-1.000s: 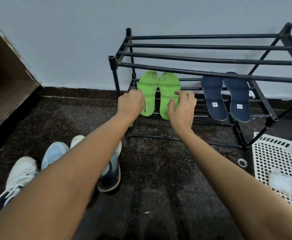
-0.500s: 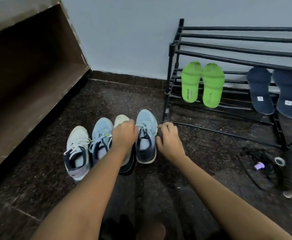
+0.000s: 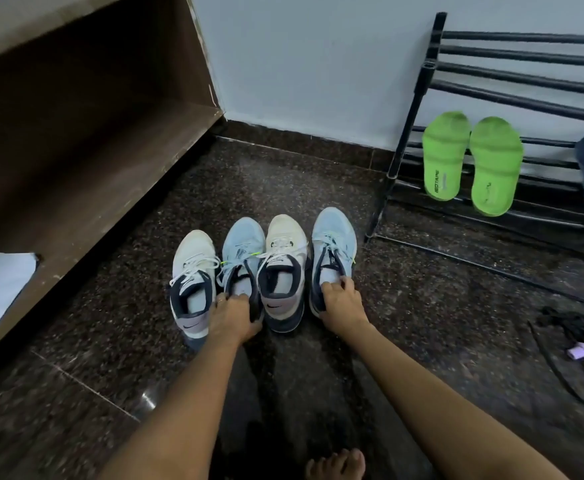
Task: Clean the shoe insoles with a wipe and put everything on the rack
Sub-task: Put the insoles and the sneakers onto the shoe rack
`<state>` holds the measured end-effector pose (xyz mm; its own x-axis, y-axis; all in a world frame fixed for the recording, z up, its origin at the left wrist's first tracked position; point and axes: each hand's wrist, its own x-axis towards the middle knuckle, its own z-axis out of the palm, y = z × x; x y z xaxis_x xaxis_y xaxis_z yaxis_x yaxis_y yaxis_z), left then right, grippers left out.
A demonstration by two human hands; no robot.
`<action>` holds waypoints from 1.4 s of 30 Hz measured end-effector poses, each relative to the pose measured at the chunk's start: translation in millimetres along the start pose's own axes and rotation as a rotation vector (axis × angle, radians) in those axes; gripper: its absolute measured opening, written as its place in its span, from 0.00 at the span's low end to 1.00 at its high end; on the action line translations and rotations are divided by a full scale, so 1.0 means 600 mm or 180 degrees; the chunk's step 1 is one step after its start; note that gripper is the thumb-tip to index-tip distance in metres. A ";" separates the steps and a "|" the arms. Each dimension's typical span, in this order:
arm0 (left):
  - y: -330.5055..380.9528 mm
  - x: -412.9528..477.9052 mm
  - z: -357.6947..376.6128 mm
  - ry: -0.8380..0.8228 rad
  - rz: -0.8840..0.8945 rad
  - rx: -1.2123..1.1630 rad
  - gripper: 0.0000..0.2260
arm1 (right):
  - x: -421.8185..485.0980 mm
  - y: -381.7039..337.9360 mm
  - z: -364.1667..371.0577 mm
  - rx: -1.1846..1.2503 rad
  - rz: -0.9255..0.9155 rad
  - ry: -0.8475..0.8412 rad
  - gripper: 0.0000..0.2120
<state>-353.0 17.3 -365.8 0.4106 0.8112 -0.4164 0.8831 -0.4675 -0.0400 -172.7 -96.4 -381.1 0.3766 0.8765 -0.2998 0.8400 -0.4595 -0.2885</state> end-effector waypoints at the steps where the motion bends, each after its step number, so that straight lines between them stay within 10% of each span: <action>1: 0.001 0.005 0.008 -0.0088 -0.0001 0.0168 0.24 | 0.001 0.000 0.004 -0.0128 -0.0007 0.0034 0.19; 18: 0.045 -0.019 -0.159 0.0941 -0.0408 0.0646 0.18 | -0.041 -0.040 -0.150 -0.0135 -0.0230 0.0820 0.11; 42: 0.262 -0.264 -0.645 0.2054 0.0926 0.0157 0.15 | -0.224 -0.078 -0.645 -0.0386 -0.0327 0.2143 0.14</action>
<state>-191.3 -48.8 45.4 0.6943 0.6901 0.2041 0.7121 -0.6998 -0.0562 -111.5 -137.4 24.9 0.4203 0.8309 0.3647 0.9074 -0.3844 -0.1699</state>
